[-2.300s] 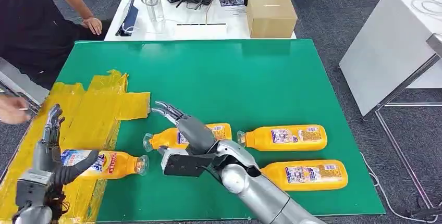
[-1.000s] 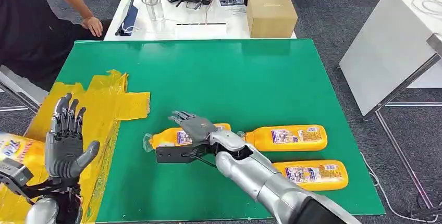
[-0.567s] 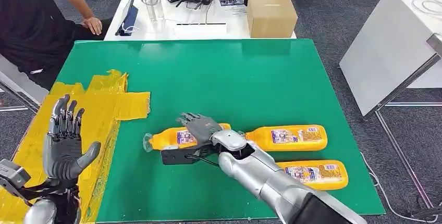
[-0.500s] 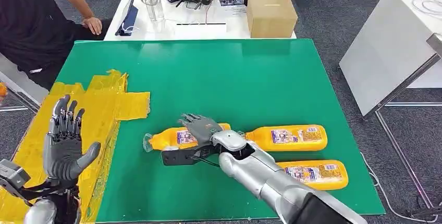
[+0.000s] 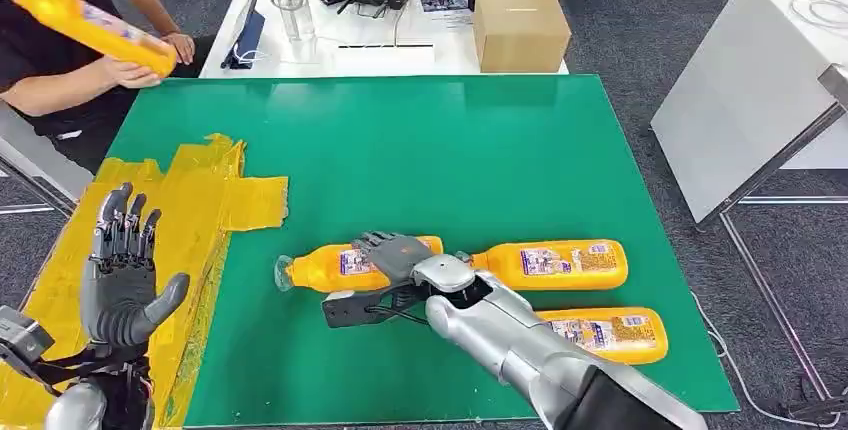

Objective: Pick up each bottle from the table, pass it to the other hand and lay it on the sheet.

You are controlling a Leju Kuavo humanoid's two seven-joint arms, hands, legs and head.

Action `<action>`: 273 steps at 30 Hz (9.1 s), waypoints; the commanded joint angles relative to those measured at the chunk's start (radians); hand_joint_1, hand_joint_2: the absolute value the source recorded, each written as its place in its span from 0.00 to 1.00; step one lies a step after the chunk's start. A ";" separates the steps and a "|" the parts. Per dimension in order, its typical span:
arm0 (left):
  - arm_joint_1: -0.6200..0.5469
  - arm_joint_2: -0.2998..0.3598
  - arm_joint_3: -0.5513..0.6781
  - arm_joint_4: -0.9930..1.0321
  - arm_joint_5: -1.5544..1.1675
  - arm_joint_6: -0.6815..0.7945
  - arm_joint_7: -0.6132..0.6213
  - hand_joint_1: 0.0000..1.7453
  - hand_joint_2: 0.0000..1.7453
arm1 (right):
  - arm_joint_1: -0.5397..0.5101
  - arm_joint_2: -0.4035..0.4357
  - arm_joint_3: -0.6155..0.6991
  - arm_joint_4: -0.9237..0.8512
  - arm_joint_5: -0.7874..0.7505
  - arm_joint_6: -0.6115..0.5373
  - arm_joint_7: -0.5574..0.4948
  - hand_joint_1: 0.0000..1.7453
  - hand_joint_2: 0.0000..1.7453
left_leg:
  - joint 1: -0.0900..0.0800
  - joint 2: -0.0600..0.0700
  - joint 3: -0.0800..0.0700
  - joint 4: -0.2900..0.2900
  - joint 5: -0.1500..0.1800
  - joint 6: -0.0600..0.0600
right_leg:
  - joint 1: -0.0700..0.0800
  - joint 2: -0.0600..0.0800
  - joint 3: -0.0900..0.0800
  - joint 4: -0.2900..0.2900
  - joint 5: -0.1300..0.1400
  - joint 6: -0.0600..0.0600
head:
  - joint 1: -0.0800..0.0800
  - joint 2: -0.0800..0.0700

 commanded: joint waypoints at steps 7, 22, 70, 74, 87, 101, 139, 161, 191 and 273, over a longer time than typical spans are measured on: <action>-0.053 -0.007 0.007 0.083 0.008 -0.001 0.012 0.00 1.00 | -0.054 0.000 0.096 0.148 0.011 0.050 0.025 0.33 1.00 | 0.000 -0.001 0.002 -0.001 0.000 0.000 | 0.000 -0.001 0.002 -0.001 -0.001 0.000 | 0.000 0.000; -0.069 0.000 -0.001 0.098 0.010 0.007 0.015 0.00 1.00 | -0.049 0.008 0.092 0.188 -0.001 0.052 0.022 1.00 1.00 | 0.000 -0.002 0.004 -0.001 0.000 0.000 | 0.000 -0.002 0.004 -0.001 -0.001 0.000 | 0.000 0.000; 0.058 -0.018 -0.166 0.041 0.463 -0.054 0.296 0.00 1.00 | 0.331 0.062 -0.323 -0.524 -0.195 -0.283 -0.252 1.00 1.00 | 0.000 0.002 0.002 -0.001 -0.002 0.000 | 0.000 0.003 0.002 -0.001 -0.001 0.000 | 0.000 0.000; 0.061 -0.019 -0.183 0.028 0.448 -0.042 0.293 0.00 1.00 | 0.318 0.079 -0.296 -0.485 -0.192 -0.281 -0.246 1.00 1.00 | 0.000 0.002 0.002 -0.001 -0.002 0.000 | 0.000 0.002 0.001 -0.001 -0.001 0.000 | 0.000 0.000; 0.066 -0.022 -0.237 0.005 0.328 0.007 0.235 0.00 1.00 | 0.272 0.138 -0.174 -0.347 -0.179 -0.245 -0.213 1.00 1.00 | 0.000 0.001 -0.001 -0.001 -0.001 0.000 | 0.000 0.001 -0.001 -0.001 0.000 0.000 | 0.000 0.000; 0.050 -0.019 -0.267 0.022 0.317 0.003 0.233 0.00 1.00 | 0.222 0.159 -0.012 -0.215 -0.200 -0.242 -0.152 1.00 1.00 | 0.001 0.001 0.001 -0.001 -0.002 0.000 | 0.001 0.002 0.001 -0.001 -0.001 0.000 | 0.001 0.000; 0.050 -0.006 -0.265 -0.019 0.183 0.061 0.154 1.00 1.00 | 0.229 0.102 -0.126 -0.313 -0.178 -0.331 -0.173 0.00 0.00 | 0.001 0.000 0.007 0.000 -0.005 0.001 | 0.001 -0.001 0.007 -0.001 -0.004 0.000 | 0.000 0.000; -0.034 0.161 -0.295 0.096 -0.750 0.429 0.036 1.00 1.00 | 0.299 -0.051 -0.323 -0.687 -0.177 -0.239 -0.229 0.00 0.00 | 0.001 -0.003 0.001 -0.001 -0.001 0.000 | 0.000 -0.004 0.001 -0.001 -0.001 0.000 | 0.000 0.000; -0.110 0.385 -0.563 0.654 -1.381 0.711 0.241 1.00 1.00 | 0.240 -0.061 -0.288 -0.642 -0.241 -0.193 -0.263 0.00 0.00 | 0.000 0.003 0.008 -0.002 -0.001 0.000 | 0.000 0.003 0.008 0.000 0.000 0.000 | 0.000 0.000; -0.074 0.250 -0.275 0.373 -0.928 0.598 -0.007 0.00 0.00 | 0.262 -0.043 -0.297 -0.602 -0.213 -0.203 -0.277 0.00 0.00 | 0.000 -0.001 0.009 -0.001 0.000 0.000 | 0.000 -0.001 0.009 0.001 -0.001 0.000 | 0.000 0.000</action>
